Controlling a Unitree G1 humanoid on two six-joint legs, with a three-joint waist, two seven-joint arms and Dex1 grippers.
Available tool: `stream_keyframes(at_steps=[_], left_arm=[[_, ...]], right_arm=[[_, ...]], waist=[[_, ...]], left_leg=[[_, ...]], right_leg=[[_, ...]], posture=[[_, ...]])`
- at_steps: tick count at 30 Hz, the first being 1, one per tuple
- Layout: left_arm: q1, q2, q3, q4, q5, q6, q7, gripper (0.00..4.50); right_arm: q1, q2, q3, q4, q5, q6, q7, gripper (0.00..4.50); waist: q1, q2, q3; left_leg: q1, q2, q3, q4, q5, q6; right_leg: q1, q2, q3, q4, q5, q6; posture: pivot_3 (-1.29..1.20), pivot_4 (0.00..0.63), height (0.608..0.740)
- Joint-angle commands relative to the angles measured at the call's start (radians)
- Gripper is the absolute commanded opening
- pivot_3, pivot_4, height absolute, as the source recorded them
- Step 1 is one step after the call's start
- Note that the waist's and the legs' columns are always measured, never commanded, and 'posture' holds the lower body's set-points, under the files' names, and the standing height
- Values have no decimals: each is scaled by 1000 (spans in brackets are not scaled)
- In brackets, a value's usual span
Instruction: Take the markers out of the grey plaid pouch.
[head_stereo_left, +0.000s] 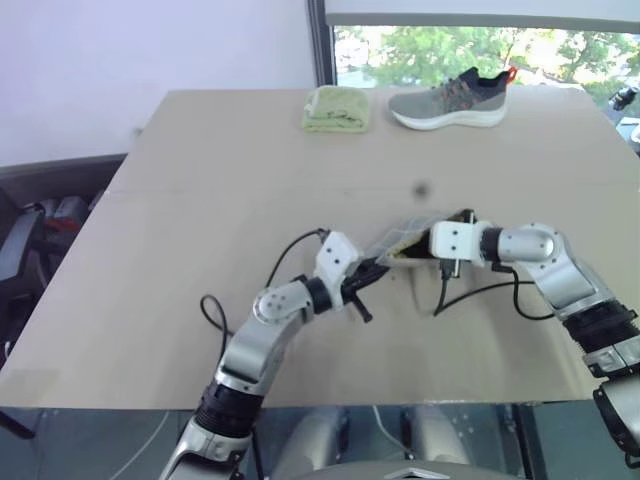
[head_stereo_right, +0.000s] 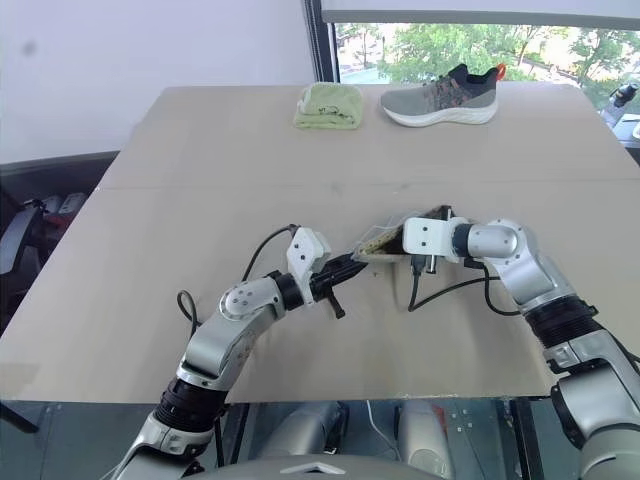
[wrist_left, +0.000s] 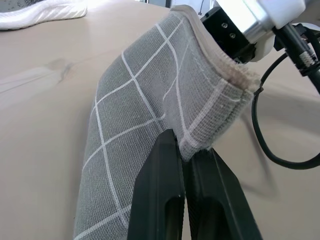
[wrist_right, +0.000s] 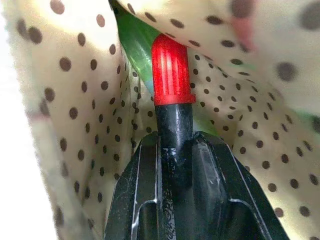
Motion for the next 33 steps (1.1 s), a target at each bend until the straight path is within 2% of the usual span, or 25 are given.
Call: stream_keyframes(at_steps=[1, 7, 12, 16, 20, 26, 28, 31, 33], left_arm=[[-5, 14, 32, -9, -3, -41, 6, 0], [-8, 32, 45, 3, 6, -58, 16, 0], [-24, 29, 56, 5, 3, -52, 37, 0], [-25, 36, 59, 7, 7, -57, 44, 0], [-15, 53, 67, 7, 16, -65, 51, 0], [11, 93, 91, -32, 16, -61, 50, 0], [18, 98, 107, -48, -2, -46, 54, 0], [39, 104, 128, -74, -19, -26, 54, 0], [48, 109, 132, -83, -20, -23, 54, 0]], right_arm=[[37, -29, -90, -30, 57, 34, 10, 324], [133, -59, -211, -318, 363, 281, 160, 318], [183, -123, -256, -493, 524, 423, 258, 318], [194, -105, -313, -573, 678, 562, 240, 318], [189, -91, -430, -556, 811, 679, 176, 318], [225, -190, -577, -359, 770, 718, 129, 318], [267, -233, -590, -346, 783, 752, 162, 318], [344, -302, -566, -300, 662, 752, 104, 318], [356, -329, -541, -249, 617, 736, 117, 318]], waist=[[0, 0, 0], [0, 0, 0], [-2, 0, 0], [-1, -1, 0], [4, -1, 1], [20, -1, 1], [22, -1, 1], [20, -1, 0], [17, -1, 0]], left_leg=[[0, 0, 0, 0, 0, 0], [-1, 0, -1, 0, 0, 0], [-1, 0, -2, 0, 0, 0], [-2, 0, -3, 0, 0, 0], [-2, 0, -3, 0, 0, 0], [-2, 0, -3, 0, 0, 0], [-2, 0, -3, -1, 0, 0], [-2, 0, -3, -1, 0, 0], [-2, 0, -2, -1, 0, 0]], right_leg=[[0, 0, 0, 0, 0, 0], [0, -1, -1, -1, 0, 0], [0, -2, -1, -2, 0, 0], [0, -2, -2, -2, 0, 0], [1, -3, -2, -2, 0, 0], [1, -3, -2, -2, 0, 0], [0, -3, -2, -2, 0, 0], [0, -3, -3, -2, 0, 0], [0, -3, -1, -2, 0, 0]], posture=[[0, 150, 740], [0, 150, 740], [0, 150, 740], [0, 150, 740], [0, 150, 740], [0, 150, 740], [0, 150, 740], [0, 150, 740], [0, 150, 740]])
